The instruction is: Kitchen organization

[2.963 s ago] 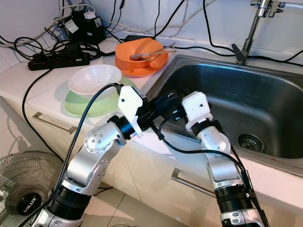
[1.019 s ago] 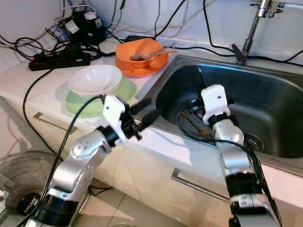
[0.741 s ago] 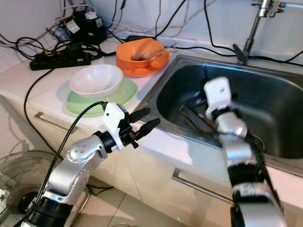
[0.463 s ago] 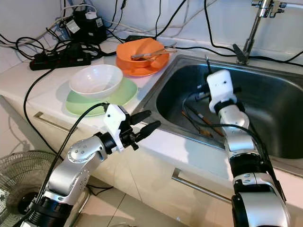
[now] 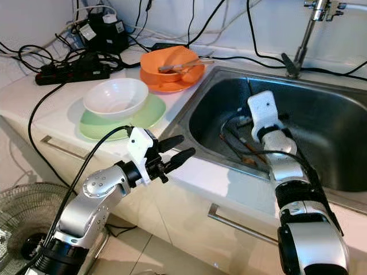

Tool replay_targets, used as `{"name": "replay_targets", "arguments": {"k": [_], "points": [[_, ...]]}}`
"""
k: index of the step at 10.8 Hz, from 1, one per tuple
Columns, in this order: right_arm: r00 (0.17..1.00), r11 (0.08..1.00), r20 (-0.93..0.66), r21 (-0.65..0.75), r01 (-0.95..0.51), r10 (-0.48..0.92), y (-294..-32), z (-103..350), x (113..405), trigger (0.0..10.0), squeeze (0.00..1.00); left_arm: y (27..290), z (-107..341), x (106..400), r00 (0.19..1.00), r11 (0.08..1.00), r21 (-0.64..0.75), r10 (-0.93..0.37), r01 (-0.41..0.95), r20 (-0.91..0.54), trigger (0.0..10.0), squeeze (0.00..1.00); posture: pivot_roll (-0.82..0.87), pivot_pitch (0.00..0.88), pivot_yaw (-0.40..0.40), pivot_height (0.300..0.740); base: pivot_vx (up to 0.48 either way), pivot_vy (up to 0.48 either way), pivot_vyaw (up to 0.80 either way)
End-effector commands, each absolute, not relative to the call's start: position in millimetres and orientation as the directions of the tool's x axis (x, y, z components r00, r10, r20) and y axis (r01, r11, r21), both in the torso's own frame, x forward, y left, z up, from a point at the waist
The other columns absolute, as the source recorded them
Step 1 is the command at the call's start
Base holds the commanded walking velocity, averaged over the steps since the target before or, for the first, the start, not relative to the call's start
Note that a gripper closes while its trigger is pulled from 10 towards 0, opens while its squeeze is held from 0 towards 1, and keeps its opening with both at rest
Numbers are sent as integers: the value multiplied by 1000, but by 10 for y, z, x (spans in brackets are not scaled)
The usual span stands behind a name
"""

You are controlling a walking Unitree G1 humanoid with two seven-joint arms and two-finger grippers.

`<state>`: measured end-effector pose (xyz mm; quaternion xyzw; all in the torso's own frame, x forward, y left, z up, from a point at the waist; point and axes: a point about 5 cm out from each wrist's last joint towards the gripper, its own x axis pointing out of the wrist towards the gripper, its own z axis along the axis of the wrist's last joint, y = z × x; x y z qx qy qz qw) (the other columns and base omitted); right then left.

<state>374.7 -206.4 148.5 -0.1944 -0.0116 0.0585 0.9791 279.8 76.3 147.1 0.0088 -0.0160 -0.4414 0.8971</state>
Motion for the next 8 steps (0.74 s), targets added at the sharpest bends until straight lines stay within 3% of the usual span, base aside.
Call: {"name": "replay_targets", "arguments": {"k": [1, 5, 6, 7, 8], "points": [[991, 914, 20, -391, -111, 130, -2018, 1573, 3798, 10000, 0, 778, 1428, 2796, 607, 607, 38, -794, 794, -10, 10000, 0, 50, 0, 87, 740, 0, 0, 0], [992, 914, 5, -388, -116, 128, -2019, 1539, 3808, 10000, 27, 772, 1414, 2783, 596, 596, 39, -802, 802, -17, 10000, 0, 51, 0, 90, 740, 0, 0, 0], [991, 914, 0, -387, -122, 132, -2006, 1524, 3807, 10000, 588, 772, 1412, 2785, 595, 594, 41, -803, 803, -19, 10000, 0, 50, 0, 90, 740, 0, 0, 0], [991, 913, -2, -387, -126, 136, -1999, 1514, 3805, 10000, 839, 766, 1410, 2785, 594, 593, 42, -805, 804, -19, 10000, 0, 51, 0, 89, 740, 0, 0, 0], [991, 913, 0, -389, -125, 136, -1998, 1512, 3805, 10000, 835, 759, 1405, 2782, 591, 590, 42, -806, 806, -20, 10000, 0, 50, 0, 89, 740, 0, 0, 0]]}}
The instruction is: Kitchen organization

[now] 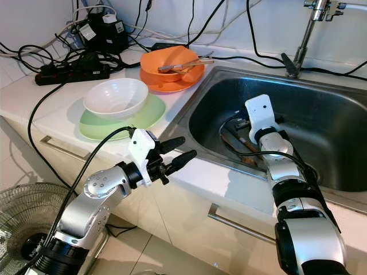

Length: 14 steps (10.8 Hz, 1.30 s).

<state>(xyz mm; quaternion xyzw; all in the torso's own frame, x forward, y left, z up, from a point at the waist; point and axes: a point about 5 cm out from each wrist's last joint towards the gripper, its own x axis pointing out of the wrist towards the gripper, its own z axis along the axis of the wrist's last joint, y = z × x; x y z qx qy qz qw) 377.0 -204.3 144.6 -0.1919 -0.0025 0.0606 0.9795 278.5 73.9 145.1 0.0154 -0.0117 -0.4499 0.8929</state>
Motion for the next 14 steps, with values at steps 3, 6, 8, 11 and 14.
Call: {"name": "replay_targets", "arguments": {"k": [3, 6, 8, 11, 14], "points": [[990, 911, 8, -392, -128, 142, -1978, 1512, 3803, 10000, 0, 718, 1413, 2779, 584, 583, 40, -812, 812, -13, 10000, 0, 50, 0, 86, 740, 0, 0, 0], [979, 924, 137, -372, -94, 154, -1950, 1747, 3811, 10000, 0, 723, 1415, 2784, 592, 591, 45, -806, 806, -10, 10000, 0, 42, 0, 86, 740, 0, 0, 0], [946, 922, 252, -373, -102, 206, -1855, 1990, 3749, 10000, 0, 709, 1421, 2793, 600, 600, 47, -800, 799, 0, 10000, 0, 34, 0, 88, 740, 0, 0, 0], [920, 909, 281, -390, -150, 272, -1770, 2028, 3497, 10000, 0, 739, 1428, 2827, 634, 634, 56, -773, 771, 16, 10000, 0, 25, 0, 83, 740, 0, 0, 0], [929, 924, 248, -335, -184, 275, -1696, 1883, 3243, 10000, 0, 734, 1413, 2844, 653, 653, 59, -757, 755, 24, 10000, 0, 10, 0, 84, 740, 0, 0, 0]]}}
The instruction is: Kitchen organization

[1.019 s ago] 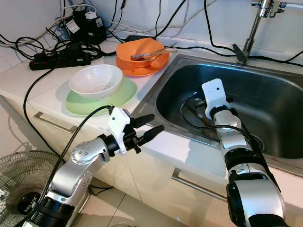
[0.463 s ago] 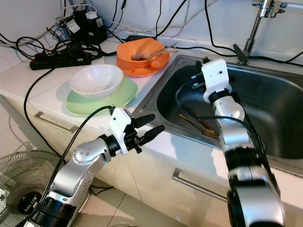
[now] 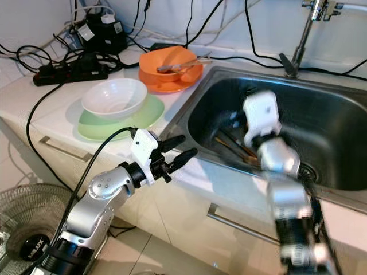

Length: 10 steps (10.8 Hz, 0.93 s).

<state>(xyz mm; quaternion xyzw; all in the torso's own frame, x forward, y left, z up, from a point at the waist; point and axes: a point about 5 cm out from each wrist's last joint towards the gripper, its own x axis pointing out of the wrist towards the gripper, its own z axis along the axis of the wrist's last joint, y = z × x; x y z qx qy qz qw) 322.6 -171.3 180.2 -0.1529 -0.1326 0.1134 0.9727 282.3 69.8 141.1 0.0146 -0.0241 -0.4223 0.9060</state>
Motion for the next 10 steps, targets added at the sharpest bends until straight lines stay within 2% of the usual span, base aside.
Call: {"name": "replay_targets", "arguments": {"k": [1, 4, 6, 7, 8, 9, 10], "points": [[934, 931, 235, -311, -189, 268, -1656, 1852, 3201, 10000, 0, 728, 1419, 2852, 662, 662, 60, -749, 747, 34, 10000, 0, 9, 0, 86, 740, 0, 0, 0], [945, 948, 202, -245, -204, 256, -1528, 1713, 3164, 10000, 0, 801, 1563, 2986, 777, 788, 135, -615, 601, 131, 10000, 0, 24, 0, 82, 740, 0, 0, 0], [949, 954, 192, -216, -209, 251, -1454, 1681, 3171, 10000, 0, 985, 1977, 3143, 838, 886, 234, -457, 400, 299, 10000, 0, 38, 0, 84, 740, 0, 0, 0], [949, 955, 188, -208, -212, 252, -1431, 1664, 3174, 10000, 0, 1079, 2131, 3185, 845, 906, 275, -405, 320, 350, 10000, 0, 42, 0, 87, 740, 0, 0, 0], [950, 956, 183, -197, -217, 253, -1400, 1642, 3178, 10000, 0, 1336, 2400, 3264, 862, 938, 307, -285, 160, 420, 10000, 0, 48, 0, 89, 740, 0, 0, 0], [951, 956, 179, -197, -216, 251, -1398, 1629, 3181, 10000, 0, 1453, 2440, 3301, 878, 945, 308, -239, 112, 414, 10000, 0, 49, 0, 90, 740, 0, 0, 0], [952, 957, 175, -191, -217, 251, -1387, 1620, 3186, 10000, 0, 1751, 2473, 3384, 913, 968, 253, -102, -1, 396, 10000, 0, 53, 0, 91, 740, 0, 0, 0]]}}
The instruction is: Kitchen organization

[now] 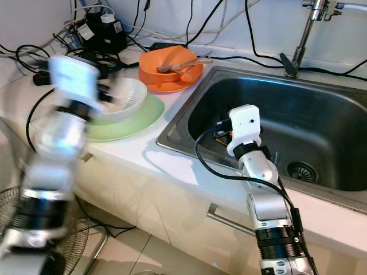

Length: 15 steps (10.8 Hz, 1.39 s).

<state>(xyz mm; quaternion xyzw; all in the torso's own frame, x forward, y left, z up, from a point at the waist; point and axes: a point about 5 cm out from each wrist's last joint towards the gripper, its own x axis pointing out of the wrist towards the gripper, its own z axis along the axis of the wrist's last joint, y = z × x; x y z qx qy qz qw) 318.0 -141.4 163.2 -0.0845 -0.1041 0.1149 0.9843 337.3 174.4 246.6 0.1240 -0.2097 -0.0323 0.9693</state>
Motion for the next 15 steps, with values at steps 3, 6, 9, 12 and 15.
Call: {"name": "replay_targets", "arguments": {"k": [3, 6, 9, 12, 15], "points": [[951, 956, 171, -191, -223, 256, -1371, 1607, 3199, 10000, 0, 2085, 2349, 3451, 955, 985, 116, 89, -126, 283, 10000, 1000, 54, 0, 93, 740, 0, 0, 0], [950, 954, 171, -197, -226, 260, -1369, 1608, 3214, 10000, 0, 2402, 2253, 3511, 979, 986, -46, 164, -160, 123, 10000, 0, 52, 0, 92, 740, 0, 0, 0], [948, 951, 172, -204, -231, 267, -1371, 1612, 3222, 10000, 0, 2548, 2210, 3511, 977, 968, -148, 211, -205, 28, 10000, 0, 45, 0, 95, 740, 0, 0, 0], [947, 950, 174, -207, -232, 269, -1376, 1624, 3233, 10000, 0, 2542, 2028, 3531, 983, 969, -180, 151, -168, -103, 10000, 0, 46, 0, 93, 740, 0, 0, 0], [948, 951, 175, -207, -229, 266, -1381, 1624, 3226, 10000, 0, 2422, 1901, 3571, 981, 969, -212, 91, -127, -172, 10000, 0, 37, 0, 98, 740, 0, 0, 0]]}}
